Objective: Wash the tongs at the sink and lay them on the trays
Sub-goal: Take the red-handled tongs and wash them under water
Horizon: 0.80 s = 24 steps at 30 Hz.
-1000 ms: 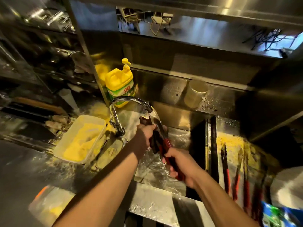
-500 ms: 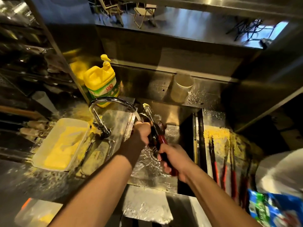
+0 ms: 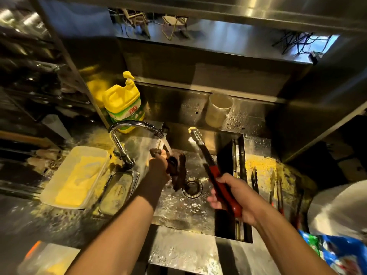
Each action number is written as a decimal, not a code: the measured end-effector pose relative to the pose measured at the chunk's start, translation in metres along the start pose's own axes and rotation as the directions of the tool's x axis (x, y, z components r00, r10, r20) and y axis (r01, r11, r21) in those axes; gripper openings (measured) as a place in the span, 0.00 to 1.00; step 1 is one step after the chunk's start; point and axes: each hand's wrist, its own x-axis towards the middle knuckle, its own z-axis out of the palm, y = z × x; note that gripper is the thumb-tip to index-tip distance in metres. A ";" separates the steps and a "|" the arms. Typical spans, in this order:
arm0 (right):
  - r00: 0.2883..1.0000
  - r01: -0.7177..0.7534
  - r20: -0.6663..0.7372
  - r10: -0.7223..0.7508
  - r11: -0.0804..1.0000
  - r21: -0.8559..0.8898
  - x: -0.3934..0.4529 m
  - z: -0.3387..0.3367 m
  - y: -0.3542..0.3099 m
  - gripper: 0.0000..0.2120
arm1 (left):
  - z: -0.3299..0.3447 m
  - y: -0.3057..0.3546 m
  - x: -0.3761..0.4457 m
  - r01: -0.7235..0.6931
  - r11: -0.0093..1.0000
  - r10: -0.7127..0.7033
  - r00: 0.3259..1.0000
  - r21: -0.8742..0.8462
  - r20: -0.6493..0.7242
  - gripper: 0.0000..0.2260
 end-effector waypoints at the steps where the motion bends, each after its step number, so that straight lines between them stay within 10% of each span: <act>1: 1.000 -0.005 0.007 0.005 1.000 0.021 0.001 0.001 -0.003 0.19 | -0.003 -0.001 -0.002 0.004 1.000 -0.004 1.000 0.011 -0.005 0.20; 13: 0.997 0.005 -0.066 -0.026 0.954 -0.301 0.021 0.019 -0.007 0.17 | -0.002 -0.015 -0.024 0.054 0.990 -0.006 0.936 -0.127 0.353 0.16; 24: 0.993 -0.028 -0.114 -0.017 0.922 -0.386 0.014 0.024 -0.002 0.17 | 0.031 0.021 -0.015 -0.051 0.994 0.039 0.992 0.101 0.122 0.14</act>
